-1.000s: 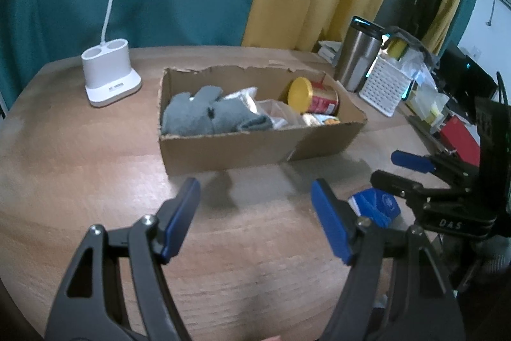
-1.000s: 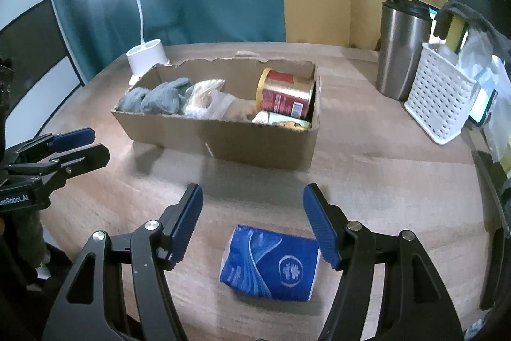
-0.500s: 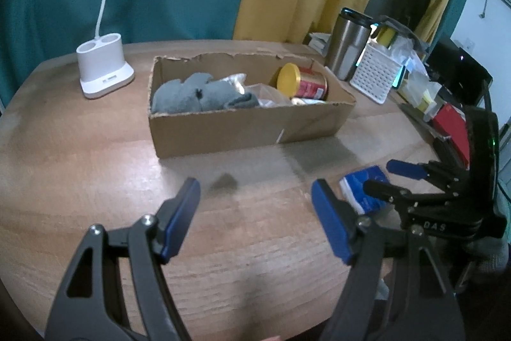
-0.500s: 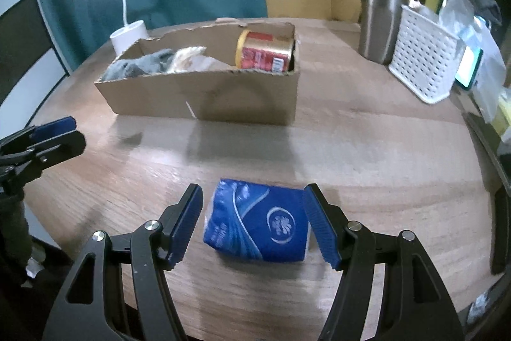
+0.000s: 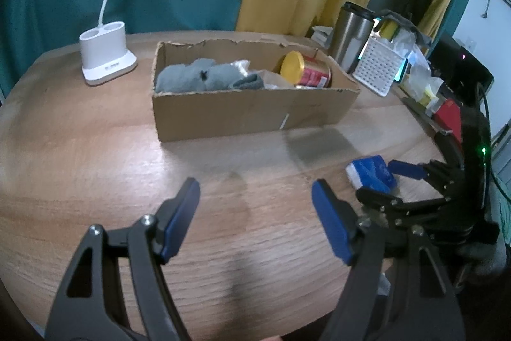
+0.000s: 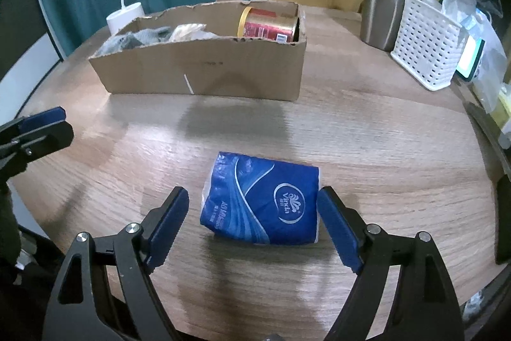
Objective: Organize objects
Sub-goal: 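Reach the blue tissue pack with the right tool and close on it, then carry the blue tissue pack over the box with the right tool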
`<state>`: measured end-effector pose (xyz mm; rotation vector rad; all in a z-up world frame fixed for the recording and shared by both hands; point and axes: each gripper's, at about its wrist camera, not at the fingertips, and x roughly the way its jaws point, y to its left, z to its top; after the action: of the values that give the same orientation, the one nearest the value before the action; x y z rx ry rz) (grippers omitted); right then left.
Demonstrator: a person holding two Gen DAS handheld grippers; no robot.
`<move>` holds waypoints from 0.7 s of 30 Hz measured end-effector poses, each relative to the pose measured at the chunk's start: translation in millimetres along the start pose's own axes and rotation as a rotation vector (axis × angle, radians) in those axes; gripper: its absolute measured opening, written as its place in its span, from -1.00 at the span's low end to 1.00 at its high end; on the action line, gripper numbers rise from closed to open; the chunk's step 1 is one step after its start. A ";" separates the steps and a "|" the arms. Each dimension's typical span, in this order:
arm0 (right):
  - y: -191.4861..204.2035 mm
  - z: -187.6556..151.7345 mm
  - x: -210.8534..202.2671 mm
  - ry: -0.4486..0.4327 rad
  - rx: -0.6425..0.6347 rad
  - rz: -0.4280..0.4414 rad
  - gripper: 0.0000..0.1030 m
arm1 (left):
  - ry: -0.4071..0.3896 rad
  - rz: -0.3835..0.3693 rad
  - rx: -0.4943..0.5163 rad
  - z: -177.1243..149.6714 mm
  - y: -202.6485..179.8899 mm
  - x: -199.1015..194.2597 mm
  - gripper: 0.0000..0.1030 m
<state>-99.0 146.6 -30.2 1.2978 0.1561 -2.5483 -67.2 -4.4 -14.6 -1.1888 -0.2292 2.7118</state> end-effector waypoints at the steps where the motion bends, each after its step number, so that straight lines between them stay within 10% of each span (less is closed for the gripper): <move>1: 0.5 -0.2 1.7 0.002 -0.004 -0.009 0.65 | 0.000 0.000 0.000 0.1 0.4 0.5 0.44; 21: -2.0 9.8 -0.8 -0.015 -0.006 0.004 0.34 | 0.002 0.007 -0.005 10.7 2.8 6.8 0.44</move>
<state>-106.7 146.6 -23.8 1.2755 0.1585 -2.5514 -79.9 -6.5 -12.8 -1.1956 -0.2319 2.7175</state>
